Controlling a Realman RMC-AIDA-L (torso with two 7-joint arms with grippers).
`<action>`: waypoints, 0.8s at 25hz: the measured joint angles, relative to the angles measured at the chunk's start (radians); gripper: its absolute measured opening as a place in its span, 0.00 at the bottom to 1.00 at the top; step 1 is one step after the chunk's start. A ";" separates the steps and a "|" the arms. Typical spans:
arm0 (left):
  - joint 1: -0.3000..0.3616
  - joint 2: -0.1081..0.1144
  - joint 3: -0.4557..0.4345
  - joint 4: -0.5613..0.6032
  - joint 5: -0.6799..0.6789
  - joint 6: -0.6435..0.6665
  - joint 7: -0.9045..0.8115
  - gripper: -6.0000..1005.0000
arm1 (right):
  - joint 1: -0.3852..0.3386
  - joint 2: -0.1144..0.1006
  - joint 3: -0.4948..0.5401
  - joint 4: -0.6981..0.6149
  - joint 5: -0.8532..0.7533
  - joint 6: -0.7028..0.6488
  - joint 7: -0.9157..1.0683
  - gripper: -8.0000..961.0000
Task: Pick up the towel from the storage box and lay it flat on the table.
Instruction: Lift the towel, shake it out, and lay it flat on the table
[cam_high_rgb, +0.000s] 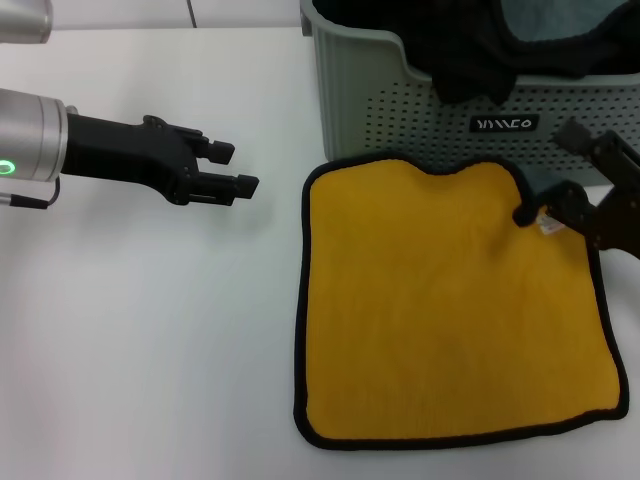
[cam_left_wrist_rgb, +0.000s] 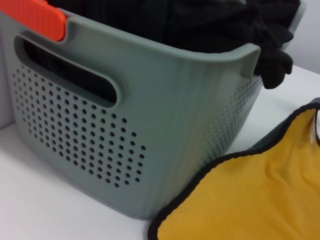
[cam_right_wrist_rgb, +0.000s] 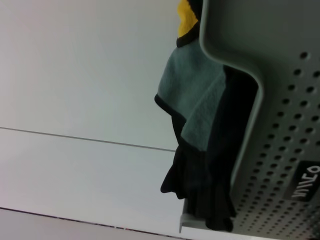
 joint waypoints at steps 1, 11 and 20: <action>0.001 0.000 0.000 0.003 -0.004 0.002 0.001 0.61 | -0.005 -0.001 0.000 0.000 0.000 -0.001 0.000 0.81; 0.007 -0.016 0.002 0.011 -0.032 0.001 0.020 0.61 | 0.030 0.010 -0.050 -0.013 0.004 0.060 -0.064 0.78; 0.056 -0.016 0.000 0.060 -0.090 -0.003 0.020 0.60 | 0.016 0.008 -0.155 -0.105 0.003 -0.041 -0.227 0.56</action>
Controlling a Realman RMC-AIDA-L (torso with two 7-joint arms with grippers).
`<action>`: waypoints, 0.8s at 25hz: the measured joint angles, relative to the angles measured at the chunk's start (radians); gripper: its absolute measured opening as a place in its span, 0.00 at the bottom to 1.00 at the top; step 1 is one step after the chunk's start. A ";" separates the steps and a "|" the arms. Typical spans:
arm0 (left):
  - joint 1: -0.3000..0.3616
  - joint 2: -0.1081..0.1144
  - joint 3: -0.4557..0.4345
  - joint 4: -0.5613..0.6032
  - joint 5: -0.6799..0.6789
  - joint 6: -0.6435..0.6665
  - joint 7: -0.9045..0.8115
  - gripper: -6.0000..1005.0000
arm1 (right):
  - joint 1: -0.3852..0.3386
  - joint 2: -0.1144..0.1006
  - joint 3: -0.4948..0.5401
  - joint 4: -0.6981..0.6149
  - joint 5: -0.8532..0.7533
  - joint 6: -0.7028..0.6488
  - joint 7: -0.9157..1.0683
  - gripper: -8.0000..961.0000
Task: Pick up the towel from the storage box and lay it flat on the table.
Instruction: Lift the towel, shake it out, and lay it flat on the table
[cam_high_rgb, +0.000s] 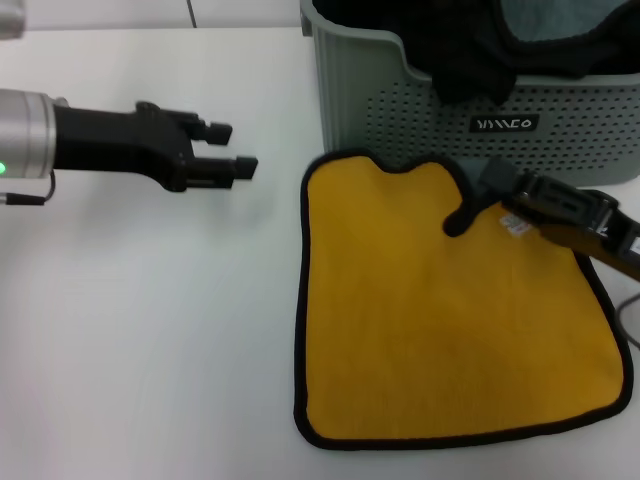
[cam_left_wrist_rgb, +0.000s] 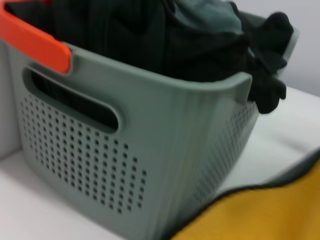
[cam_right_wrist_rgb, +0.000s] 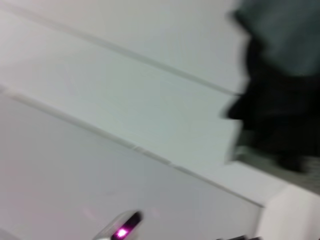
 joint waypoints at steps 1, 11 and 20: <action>0.008 0.000 0.000 0.010 -0.014 0.002 0.000 0.60 | -0.002 -0.004 -0.004 -0.017 0.000 -0.040 -0.038 0.52; 0.140 0.012 -0.001 0.094 -0.325 0.083 0.059 0.60 | -0.046 -0.103 0.016 -0.353 -0.049 -0.218 -0.178 0.12; 0.214 0.031 -0.086 0.088 -0.630 0.319 0.127 0.60 | -0.006 -0.117 0.368 -0.805 -0.219 -0.243 0.085 0.01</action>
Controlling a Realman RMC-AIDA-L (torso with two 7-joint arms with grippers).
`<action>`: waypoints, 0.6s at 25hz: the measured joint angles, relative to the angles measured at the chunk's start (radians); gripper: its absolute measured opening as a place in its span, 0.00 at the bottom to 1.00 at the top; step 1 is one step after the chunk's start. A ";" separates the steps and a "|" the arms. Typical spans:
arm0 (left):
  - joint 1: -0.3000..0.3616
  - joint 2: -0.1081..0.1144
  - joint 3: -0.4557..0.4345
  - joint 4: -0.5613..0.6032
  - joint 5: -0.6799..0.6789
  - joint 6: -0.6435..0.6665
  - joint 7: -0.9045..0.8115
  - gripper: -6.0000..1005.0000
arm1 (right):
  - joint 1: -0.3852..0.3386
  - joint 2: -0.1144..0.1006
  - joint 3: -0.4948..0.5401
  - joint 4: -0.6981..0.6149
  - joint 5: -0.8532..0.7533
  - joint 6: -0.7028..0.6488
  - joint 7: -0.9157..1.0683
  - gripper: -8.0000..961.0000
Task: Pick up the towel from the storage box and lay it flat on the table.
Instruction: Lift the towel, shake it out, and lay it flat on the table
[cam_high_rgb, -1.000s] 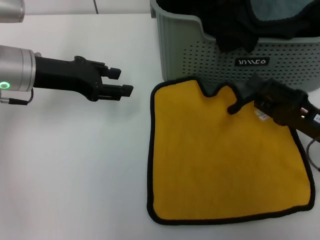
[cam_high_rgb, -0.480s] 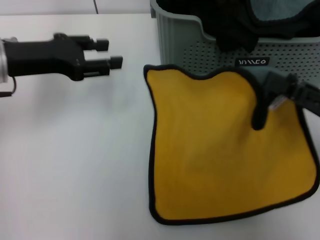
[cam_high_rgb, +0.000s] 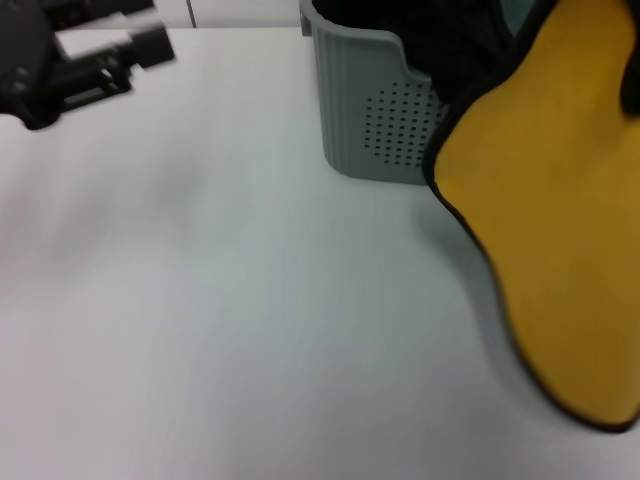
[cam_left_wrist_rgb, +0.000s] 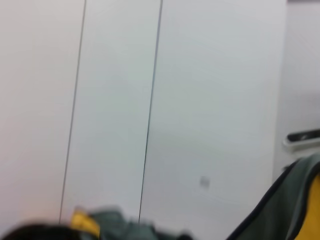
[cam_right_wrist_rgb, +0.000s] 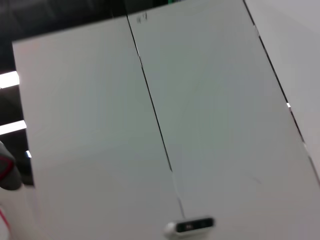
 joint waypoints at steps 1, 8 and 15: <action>0.002 -0.003 -0.012 0.000 -0.019 0.013 0.001 0.60 | 0.017 0.002 0.047 -0.042 -0.033 0.000 0.045 0.01; 0.008 -0.013 -0.022 -0.005 -0.066 0.021 0.039 0.60 | 0.219 -0.102 0.163 -0.160 -0.251 -0.069 0.340 0.01; -0.009 -0.008 -0.034 -0.005 -0.063 0.008 0.043 0.60 | 0.456 -0.194 0.154 -0.229 -0.594 -0.217 0.617 0.02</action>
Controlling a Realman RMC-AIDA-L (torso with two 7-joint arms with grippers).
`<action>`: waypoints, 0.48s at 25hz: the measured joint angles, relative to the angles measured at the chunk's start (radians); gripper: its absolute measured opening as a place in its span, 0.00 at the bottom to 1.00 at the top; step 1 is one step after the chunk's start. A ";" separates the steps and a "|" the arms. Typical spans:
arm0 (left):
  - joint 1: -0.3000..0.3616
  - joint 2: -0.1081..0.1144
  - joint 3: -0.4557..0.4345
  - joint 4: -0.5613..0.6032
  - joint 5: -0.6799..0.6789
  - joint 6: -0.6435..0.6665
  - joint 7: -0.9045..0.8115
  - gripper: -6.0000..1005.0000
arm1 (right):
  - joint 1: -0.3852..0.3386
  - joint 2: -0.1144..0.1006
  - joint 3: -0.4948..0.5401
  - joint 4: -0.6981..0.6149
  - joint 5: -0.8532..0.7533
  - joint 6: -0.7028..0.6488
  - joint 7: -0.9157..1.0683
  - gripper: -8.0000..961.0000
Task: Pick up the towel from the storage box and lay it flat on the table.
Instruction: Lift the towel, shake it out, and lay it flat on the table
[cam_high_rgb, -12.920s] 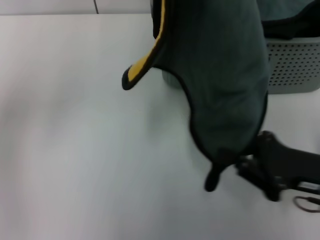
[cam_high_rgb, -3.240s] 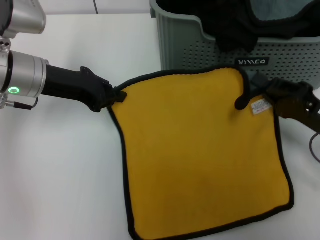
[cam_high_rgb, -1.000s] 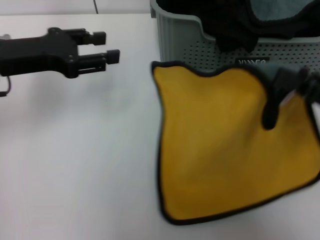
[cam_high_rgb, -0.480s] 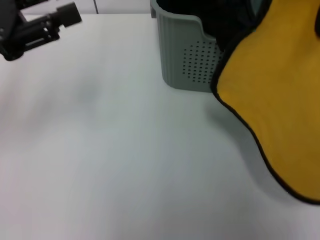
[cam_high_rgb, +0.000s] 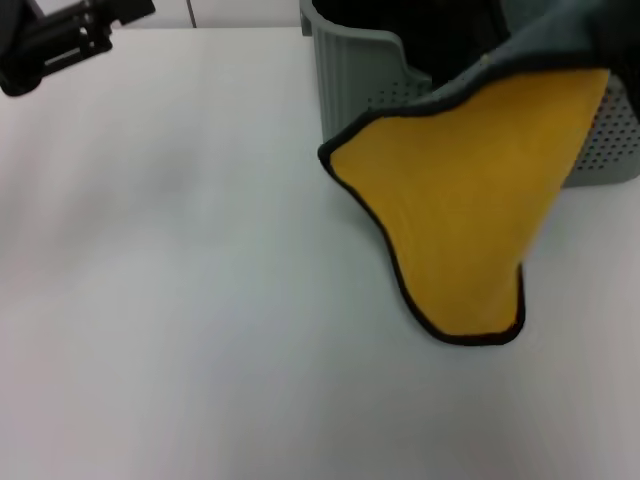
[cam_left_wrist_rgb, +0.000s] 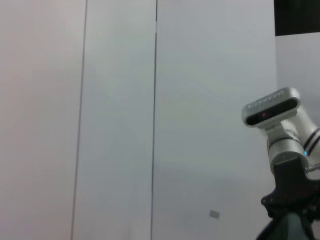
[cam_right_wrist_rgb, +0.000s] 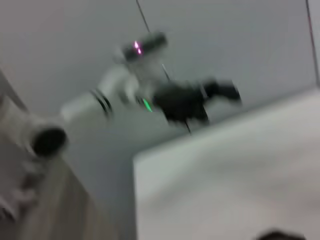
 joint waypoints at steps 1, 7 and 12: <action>-0.004 -0.001 -0.007 -0.002 0.005 -0.005 0.001 0.60 | 0.024 -0.012 -0.016 -0.008 -0.034 -0.007 0.012 0.02; -0.015 0.002 -0.009 -0.015 0.006 -0.018 0.005 0.59 | 0.164 -0.082 -0.124 -0.063 -0.048 -0.054 -0.024 0.02; -0.026 0.002 -0.008 -0.023 -0.001 -0.019 0.001 0.59 | 0.250 -0.184 -0.169 -0.155 0.181 -0.065 -0.071 0.02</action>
